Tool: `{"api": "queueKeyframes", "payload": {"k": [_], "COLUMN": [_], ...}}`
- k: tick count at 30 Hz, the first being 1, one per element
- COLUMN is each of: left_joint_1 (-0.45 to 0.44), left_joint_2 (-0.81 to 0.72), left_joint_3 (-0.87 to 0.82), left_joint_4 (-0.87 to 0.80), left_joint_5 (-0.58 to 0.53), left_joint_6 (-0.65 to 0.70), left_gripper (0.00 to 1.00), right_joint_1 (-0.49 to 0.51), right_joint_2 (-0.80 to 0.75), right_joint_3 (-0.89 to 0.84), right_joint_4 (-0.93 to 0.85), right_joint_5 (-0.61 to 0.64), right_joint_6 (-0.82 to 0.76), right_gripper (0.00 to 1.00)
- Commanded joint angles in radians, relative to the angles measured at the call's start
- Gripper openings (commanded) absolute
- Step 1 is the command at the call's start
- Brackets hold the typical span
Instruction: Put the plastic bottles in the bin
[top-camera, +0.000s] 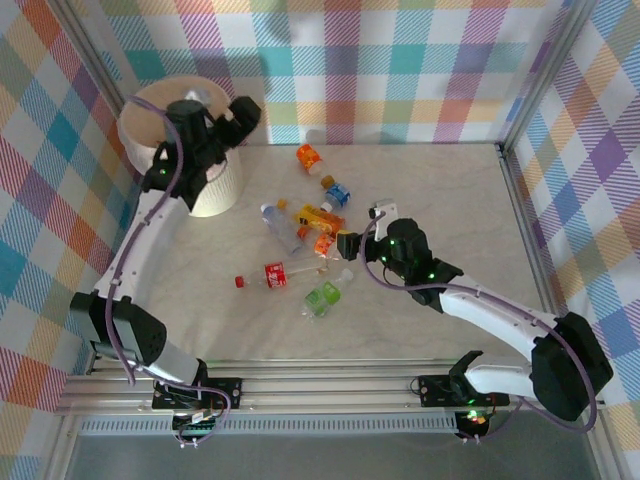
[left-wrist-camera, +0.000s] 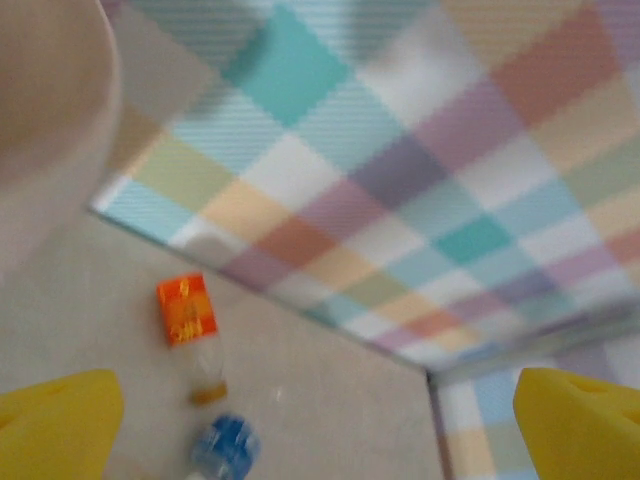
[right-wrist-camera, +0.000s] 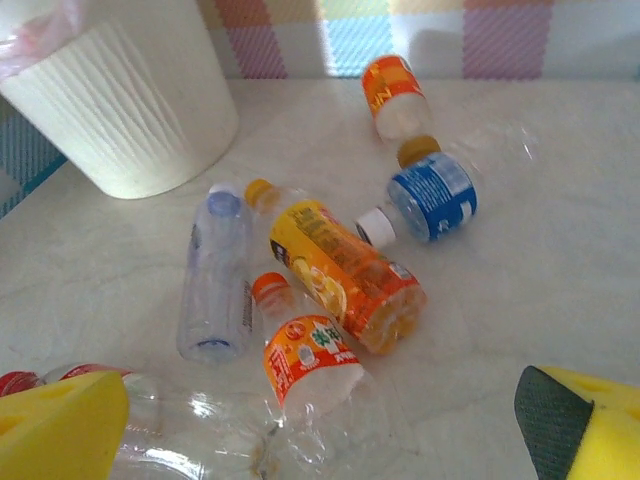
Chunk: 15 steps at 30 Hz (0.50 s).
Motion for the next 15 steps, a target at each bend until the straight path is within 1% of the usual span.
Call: {"api": "queueKeyframes", "payload": {"k": [1,4,7,10,12,15], "left_joint_1": [-0.069,-0.144,-0.212,-0.288,-0.339,-0.404], "left_joint_2": [-0.07,-0.115,-0.152,-0.182,-0.208,-0.241], "left_joint_3": [-0.093,-0.192,-0.282,-0.356,-0.421,-0.5], "left_joint_4": [-0.072,-0.102,-0.135,-0.175,-0.178,-0.177], "left_joint_5": [-0.008,-0.044,-0.064,-0.089,-0.099,-0.114], "left_joint_6": [0.1,0.12,0.128,0.143,0.147,0.156], "left_gripper": [1.0,1.0,0.98,0.96,0.95,0.95], "right_joint_1": [0.006,0.005,0.004,0.005,0.005,0.005], "right_joint_2": [-0.02,-0.034,-0.042,-0.06,-0.075,-0.095], "right_joint_3": [-0.03,-0.034,-0.044,-0.061,-0.075,-0.088], "right_joint_4": [0.005,-0.036,-0.058,-0.071,-0.093,-0.164], "right_joint_5": [0.069,0.103,0.106,0.049,-0.032,-0.104], "right_joint_6": [0.107,0.112,0.118,0.142,0.159,0.232], "right_gripper": [1.0,1.0,1.0,1.0,1.0,1.0]}}
